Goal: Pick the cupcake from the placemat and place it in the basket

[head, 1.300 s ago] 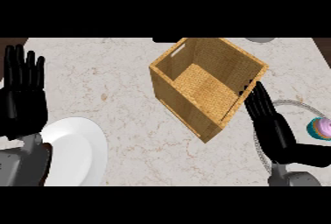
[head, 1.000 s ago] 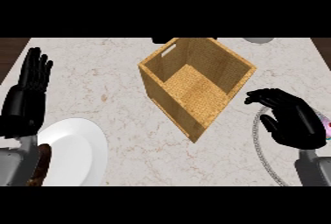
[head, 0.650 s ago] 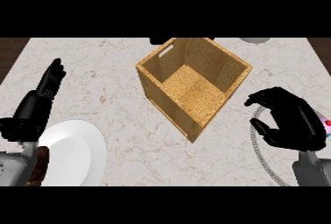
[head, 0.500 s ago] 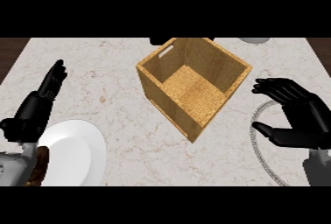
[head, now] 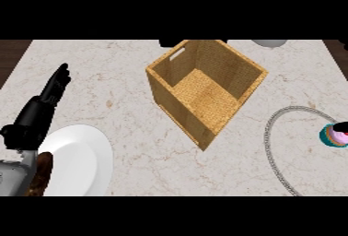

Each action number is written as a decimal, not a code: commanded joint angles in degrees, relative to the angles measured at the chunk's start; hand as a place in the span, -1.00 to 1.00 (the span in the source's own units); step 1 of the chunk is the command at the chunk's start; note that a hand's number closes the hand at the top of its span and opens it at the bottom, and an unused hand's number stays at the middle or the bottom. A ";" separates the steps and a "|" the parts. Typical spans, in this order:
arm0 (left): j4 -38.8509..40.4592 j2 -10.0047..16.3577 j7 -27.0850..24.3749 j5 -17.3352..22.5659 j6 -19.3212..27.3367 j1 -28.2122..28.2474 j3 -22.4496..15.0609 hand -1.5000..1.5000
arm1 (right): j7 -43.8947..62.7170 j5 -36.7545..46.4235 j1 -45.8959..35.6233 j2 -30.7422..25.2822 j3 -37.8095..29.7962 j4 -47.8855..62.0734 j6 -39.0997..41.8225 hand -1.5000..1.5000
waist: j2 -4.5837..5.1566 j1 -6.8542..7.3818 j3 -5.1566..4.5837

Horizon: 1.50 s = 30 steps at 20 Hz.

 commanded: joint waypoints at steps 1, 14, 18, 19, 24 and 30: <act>-0.37 0.43 -0.50 -0.27 -0.83 -0.24 -0.11 0.00 | 2.93 2.76 -2.54 -13.58 2.53 1.82 13.70 -1.00 | 0.38 1.20 0.05; 2.29 -2.67 -0.84 -1.85 -1.64 -2.02 1.32 0.00 | -2.33 6.88 -15.50 -18.05 8.96 16.59 42.64 -1.00 | 0.37 0.94 0.34; 4.57 -4.57 0.54 -2.38 -3.11 -5.61 1.23 0.00 | -4.39 14.48 -16.54 -10.79 12.09 19.82 40.52 -1.00 | 0.41 0.55 0.36; 1.26 -3.46 2.72 -2.45 -2.65 -3.65 1.68 0.00 | -12.23 18.60 -16.21 -14.22 11.28 24.28 42.05 -1.00 | 0.43 0.98 0.43; 4.36 -4.25 -1.57 -3.06 -4.97 -2.98 3.82 0.00 | -14.63 26.41 -17.26 -8.50 13.74 26.75 39.55 -1.00 | 0.30 0.49 0.37; 4.67 -5.43 -2.42 -4.59 -5.26 -1.33 4.27 0.00 | -24.94 36.59 -13.37 -7.87 17.77 31.64 34.75 -1.00 | 0.28 0.20 0.38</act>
